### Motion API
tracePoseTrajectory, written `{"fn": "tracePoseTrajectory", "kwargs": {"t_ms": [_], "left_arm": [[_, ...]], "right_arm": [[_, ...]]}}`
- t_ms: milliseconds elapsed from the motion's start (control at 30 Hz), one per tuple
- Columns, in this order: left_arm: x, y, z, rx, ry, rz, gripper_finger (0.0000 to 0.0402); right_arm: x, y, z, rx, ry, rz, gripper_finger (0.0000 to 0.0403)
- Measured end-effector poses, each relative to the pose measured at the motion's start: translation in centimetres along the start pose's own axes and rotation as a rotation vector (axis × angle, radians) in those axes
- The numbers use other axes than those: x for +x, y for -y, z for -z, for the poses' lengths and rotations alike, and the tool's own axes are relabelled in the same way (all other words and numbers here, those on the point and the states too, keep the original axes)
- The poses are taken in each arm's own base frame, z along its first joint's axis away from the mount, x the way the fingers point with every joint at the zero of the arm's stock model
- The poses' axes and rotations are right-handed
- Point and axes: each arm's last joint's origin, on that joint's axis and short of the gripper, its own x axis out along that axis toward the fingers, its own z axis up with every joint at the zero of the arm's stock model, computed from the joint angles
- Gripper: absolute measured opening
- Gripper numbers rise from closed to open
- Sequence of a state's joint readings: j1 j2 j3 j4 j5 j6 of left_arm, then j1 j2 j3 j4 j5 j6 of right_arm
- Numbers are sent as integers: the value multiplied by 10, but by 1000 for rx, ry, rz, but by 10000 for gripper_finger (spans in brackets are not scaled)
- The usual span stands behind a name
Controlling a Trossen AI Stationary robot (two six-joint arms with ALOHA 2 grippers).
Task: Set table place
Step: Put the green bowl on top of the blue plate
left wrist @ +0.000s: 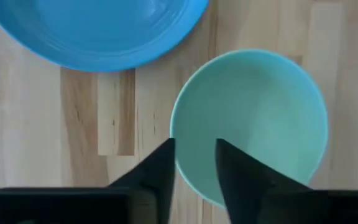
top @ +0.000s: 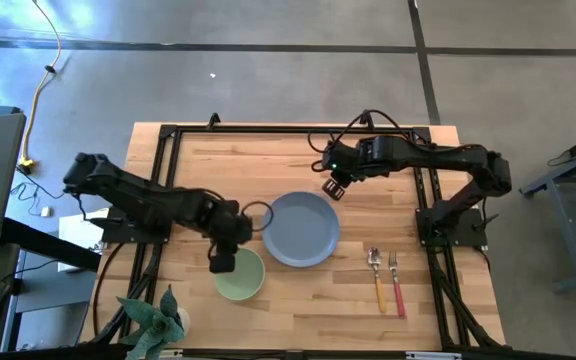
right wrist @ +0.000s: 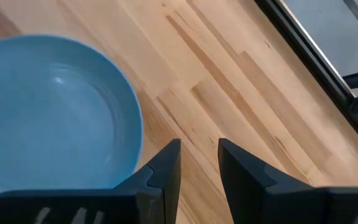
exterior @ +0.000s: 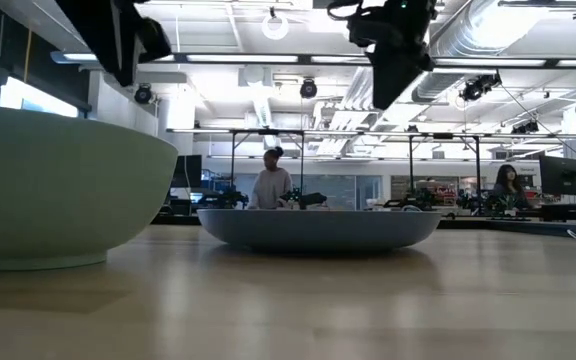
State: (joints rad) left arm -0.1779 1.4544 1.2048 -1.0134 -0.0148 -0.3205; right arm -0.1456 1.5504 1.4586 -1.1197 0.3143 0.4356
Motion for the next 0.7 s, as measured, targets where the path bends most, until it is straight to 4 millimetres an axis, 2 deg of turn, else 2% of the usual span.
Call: {"fn": "tracePoseTrajectory", "kwargs": {"t_ms": [133,233,500,700], "left_arm": [[21,6,-3,-13,-85,-25,160],[35,6,-4,-44,-143,-37,180],[55,7,-7,-40,-179,-56,186],[71,4,2,-54,-186,-62,186]], "right_arm": [[-5,-2,4,-43,-1,-6,99],[-9,-4,6,-69,13,-5,99],[-17,-7,11,-105,23,-12,99],[-20,-9,13,-120,28,-13,99]]}}
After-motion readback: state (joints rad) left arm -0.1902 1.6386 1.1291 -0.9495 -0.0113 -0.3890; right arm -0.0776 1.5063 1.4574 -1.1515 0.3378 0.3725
